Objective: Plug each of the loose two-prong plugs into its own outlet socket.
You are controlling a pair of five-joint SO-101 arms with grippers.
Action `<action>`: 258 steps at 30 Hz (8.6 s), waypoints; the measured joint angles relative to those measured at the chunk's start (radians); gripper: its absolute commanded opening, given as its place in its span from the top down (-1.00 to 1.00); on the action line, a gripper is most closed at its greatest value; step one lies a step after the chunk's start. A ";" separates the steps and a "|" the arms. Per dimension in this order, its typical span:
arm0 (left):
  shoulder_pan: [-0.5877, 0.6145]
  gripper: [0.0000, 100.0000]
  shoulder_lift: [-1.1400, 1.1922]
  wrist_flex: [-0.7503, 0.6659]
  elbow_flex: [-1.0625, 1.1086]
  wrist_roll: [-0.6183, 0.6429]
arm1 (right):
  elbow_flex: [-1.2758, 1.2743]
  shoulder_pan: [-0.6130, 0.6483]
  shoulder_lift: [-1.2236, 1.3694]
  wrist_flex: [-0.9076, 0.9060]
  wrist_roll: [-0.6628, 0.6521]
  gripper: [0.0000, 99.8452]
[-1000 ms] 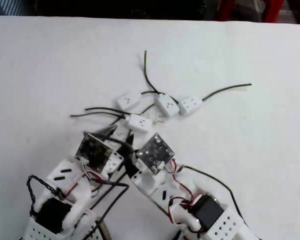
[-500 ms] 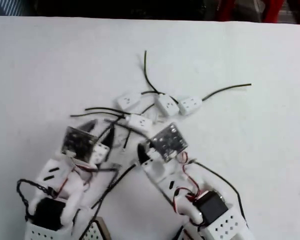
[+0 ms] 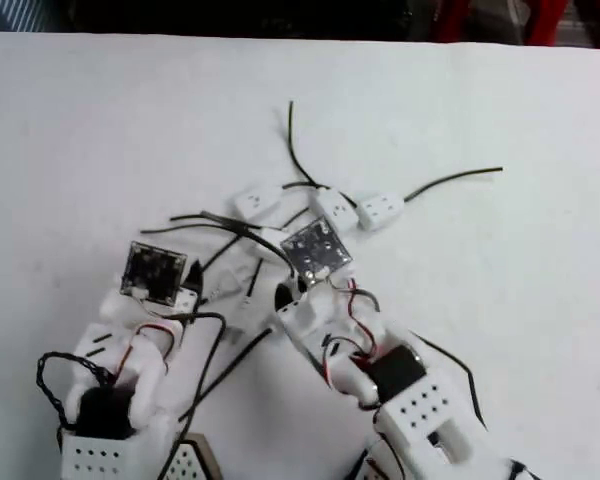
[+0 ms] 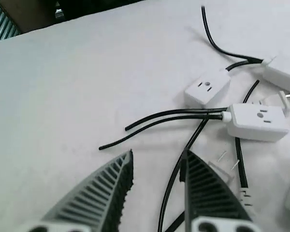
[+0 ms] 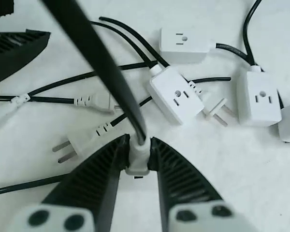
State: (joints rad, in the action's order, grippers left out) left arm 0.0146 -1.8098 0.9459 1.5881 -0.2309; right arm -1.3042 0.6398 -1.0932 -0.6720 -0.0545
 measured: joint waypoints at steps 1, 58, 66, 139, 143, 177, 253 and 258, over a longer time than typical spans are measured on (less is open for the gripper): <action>0.000 0.65 0.000 0.000 0.018 -0.014 | 0.000 -0.009 0.023 0.012 0.000 0.97; 0.055 0.65 0.000 -0.003 0.104 -0.063 | -0.101 -0.149 0.189 0.226 -0.038 0.97; 0.055 0.65 0.000 -0.003 0.104 -0.063 | -0.101 -0.120 0.189 0.226 -0.040 0.97; 0.055 0.66 0.000 -0.003 0.109 -0.063 | -0.089 -0.117 0.180 0.005 -0.104 0.97; 0.055 0.66 0.000 -0.003 0.109 -0.063 | -0.089 -0.087 0.181 0.005 -0.100 0.97; 0.055 0.66 0.000 -0.003 0.109 -0.063 | 0.385 -0.374 0.259 0.107 -0.098 0.97; 0.055 0.66 0.000 -0.003 0.109 -0.063 | 1.660 -0.218 1.668 -0.736 -0.595 0.68; 0.055 0.66 0.000 -0.003 0.109 -0.063 | 1.660 -0.209 1.709 -0.706 -0.597 0.68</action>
State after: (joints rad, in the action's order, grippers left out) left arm 0.0698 -1.8098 0.9429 1.6970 -0.2938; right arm 0.3560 0.4312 0.6160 -1.3779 -0.6513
